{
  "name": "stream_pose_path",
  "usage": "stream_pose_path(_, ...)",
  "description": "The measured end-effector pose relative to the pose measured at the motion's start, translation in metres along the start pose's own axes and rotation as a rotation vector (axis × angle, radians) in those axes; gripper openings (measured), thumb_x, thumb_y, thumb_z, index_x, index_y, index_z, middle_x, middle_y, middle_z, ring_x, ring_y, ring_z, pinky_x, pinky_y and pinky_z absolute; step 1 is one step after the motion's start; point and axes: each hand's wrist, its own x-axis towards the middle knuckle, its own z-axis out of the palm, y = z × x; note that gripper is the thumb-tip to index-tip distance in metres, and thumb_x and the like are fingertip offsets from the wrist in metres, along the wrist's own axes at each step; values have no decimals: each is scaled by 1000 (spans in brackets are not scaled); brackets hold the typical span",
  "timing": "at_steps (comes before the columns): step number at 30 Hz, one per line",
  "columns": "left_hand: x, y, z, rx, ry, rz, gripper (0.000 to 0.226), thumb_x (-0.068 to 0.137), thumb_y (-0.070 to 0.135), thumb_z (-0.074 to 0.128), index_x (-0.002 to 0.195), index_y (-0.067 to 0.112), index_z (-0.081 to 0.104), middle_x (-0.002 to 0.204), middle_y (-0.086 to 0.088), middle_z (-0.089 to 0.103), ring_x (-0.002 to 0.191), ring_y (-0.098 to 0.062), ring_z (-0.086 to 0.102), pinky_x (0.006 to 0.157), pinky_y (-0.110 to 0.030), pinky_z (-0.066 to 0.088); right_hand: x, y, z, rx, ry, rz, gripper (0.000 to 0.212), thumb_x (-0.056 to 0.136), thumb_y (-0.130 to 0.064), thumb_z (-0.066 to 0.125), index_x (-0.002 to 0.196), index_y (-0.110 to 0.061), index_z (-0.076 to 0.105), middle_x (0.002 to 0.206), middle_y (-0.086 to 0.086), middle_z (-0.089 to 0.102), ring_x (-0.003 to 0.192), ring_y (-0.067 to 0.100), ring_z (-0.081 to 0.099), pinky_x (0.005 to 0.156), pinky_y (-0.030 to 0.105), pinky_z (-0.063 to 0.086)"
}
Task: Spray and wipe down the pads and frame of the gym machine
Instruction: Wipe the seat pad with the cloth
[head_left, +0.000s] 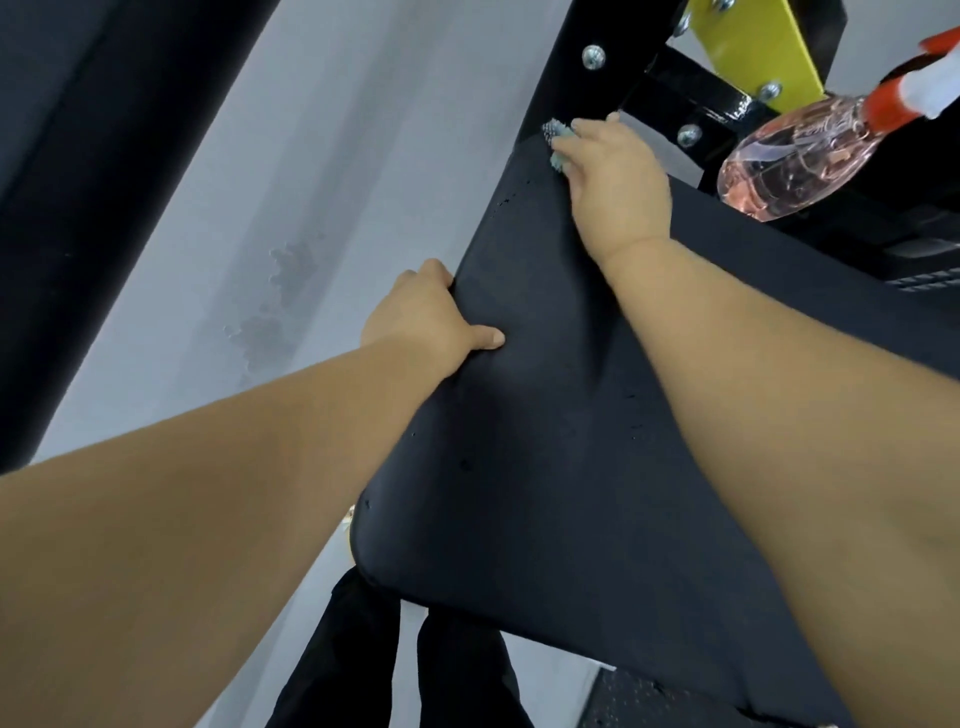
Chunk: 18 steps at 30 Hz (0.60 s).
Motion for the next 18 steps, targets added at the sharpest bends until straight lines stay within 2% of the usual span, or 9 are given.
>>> stream_pose_path(2,1,1,-4,-10,-15,-9,57,67,41,81,106,19,46,114,0,55,95,-21,56,80,-37,48,-2,-23,10,6,15,78,37,95,-4,37,124,-11,59,127,6,56,127,29,41,107,33,30)
stream_pose_path(3,1,2,-4,-21,-21,-10,56,66,40,81,103,20,45,111,1,55,93,-21,57,79,-37,48,-9,-40,14,26,-27,21,39,94,-2,39,126,-13,58,129,5,56,126,29,42,106,34,33)
stream_pose_path(5,1,1,-4,-15,-19,-6,55,67,40,81,105,20,45,108,2,55,89,-19,57,75,-35,47,-26,-64,21,111,-118,-259,36,89,0,49,119,-14,64,121,6,62,115,31,52,95,40,44)
stream_pose_path(7,1,0,-2,-9,-20,-4,59,67,40,80,111,19,46,110,2,56,88,-18,57,75,-34,48,-21,-58,15,151,-152,-424,24,87,-3,56,104,-10,71,110,9,67,103,32,59,84,40,50)
stream_pose_path(9,2,-1,-1,-27,-18,-6,62,67,40,81,113,19,47,115,1,56,93,-20,58,81,-37,49,-2,-37,6,77,-164,-347,24,93,-11,50,105,-8,70,113,12,65,108,32,56,92,41,45)
stream_pose_path(11,2,-1,-1,-35,-27,-16,63,67,40,81,116,20,46,118,1,56,96,-21,58,83,-37,49,16,-13,2,37,-106,-136,28,96,-11,43,111,-6,67,118,12,61,115,32,50,102,39,34)
stream_pose_path(14,2,-2,-3,-37,-39,-37,62,67,42,80,114,22,45,116,2,56,96,-21,59,80,-37,49,12,-24,8,-5,16,66,33,93,-3,38,112,-8,65,117,7,59,118,29,47,102,31,26)
stream_pose_path(15,2,-2,-3,-37,-41,-38,62,67,42,81,113,23,45,115,2,57,95,-21,59,80,-38,50,4,-39,10,-5,-3,30,37,92,-1,38,117,-11,63,120,6,58,119,29,46,103,33,27)
stream_pose_path(18,2,-1,-2,-12,-27,-36,64,67,44,80,116,22,45,115,2,58,95,-21,60,79,-38,50,-22,-62,9,98,-245,-326,39,96,-5,41,128,-18,57,130,3,55,124,26,44,104,33,28)
